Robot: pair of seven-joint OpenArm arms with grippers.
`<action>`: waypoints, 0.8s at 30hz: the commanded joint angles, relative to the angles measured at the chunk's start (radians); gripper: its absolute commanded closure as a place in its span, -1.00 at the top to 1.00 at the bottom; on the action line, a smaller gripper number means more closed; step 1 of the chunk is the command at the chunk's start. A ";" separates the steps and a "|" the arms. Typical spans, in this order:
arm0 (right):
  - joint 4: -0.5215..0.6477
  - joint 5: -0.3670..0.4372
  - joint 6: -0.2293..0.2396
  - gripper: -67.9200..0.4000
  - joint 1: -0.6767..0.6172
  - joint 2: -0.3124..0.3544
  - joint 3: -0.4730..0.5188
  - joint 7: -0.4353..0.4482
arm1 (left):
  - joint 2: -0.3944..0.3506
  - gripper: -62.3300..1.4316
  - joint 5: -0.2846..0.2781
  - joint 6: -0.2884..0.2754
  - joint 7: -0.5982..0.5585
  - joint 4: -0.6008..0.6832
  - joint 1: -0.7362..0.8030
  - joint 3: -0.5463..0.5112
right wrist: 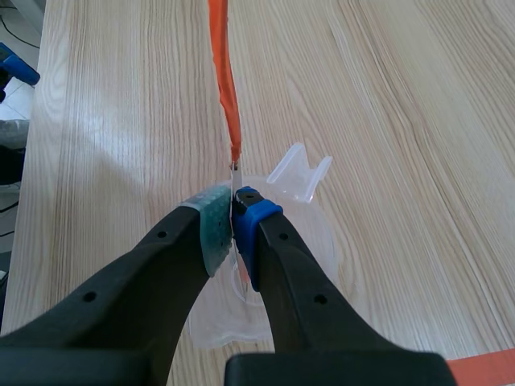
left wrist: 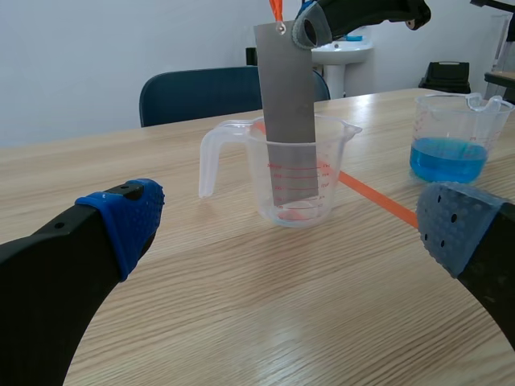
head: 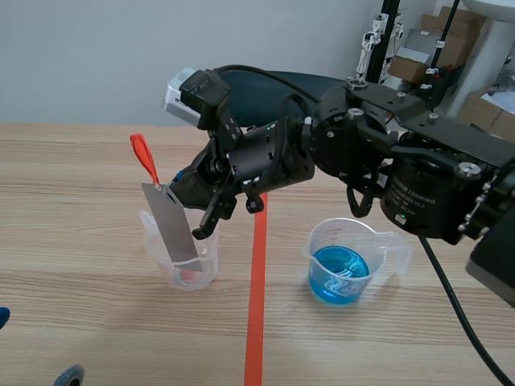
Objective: Do the redox reaction experiment. put the plate into the left beaker
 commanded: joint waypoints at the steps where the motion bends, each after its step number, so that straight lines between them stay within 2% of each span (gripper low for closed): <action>1: 0.008 -0.006 0.002 -0.97 0.013 -0.015 0.007 0.028 | 0.000 1.00 -0.006 0.000 -0.043 0.014 0.000 -0.003; 7: 0.008 -0.116 0.009 -0.97 -0.008 -0.024 0.007 0.078 | 0.000 1.00 -0.006 0.000 -0.043 0.014 0.000 -0.003; 15: 0.008 -0.119 0.024 -0.97 -0.010 -0.024 0.007 0.084 | 0.000 1.00 -0.006 0.000 -0.043 0.014 0.000 -0.003; 18: 0.008 -0.119 0.057 -0.97 -0.010 -0.024 0.007 0.083 | 0.000 1.00 -0.006 0.000 -0.043 0.014 0.000 -0.003; 20: 0.008 -0.120 0.057 -0.95 -0.010 -0.024 0.007 0.079 | 0.000 1.00 -0.006 0.000 -0.043 0.014 0.000 -0.003; 22: 0.008 -0.119 0.057 -0.70 -0.010 -0.021 0.007 0.077 | 0.000 1.00 -0.006 0.000 -0.043 0.014 0.000 -0.003; 24: 0.008 -0.119 0.057 -0.20 -0.010 -0.014 0.007 0.077 | 0.000 1.00 -0.006 0.000 -0.043 0.014 0.000 -0.003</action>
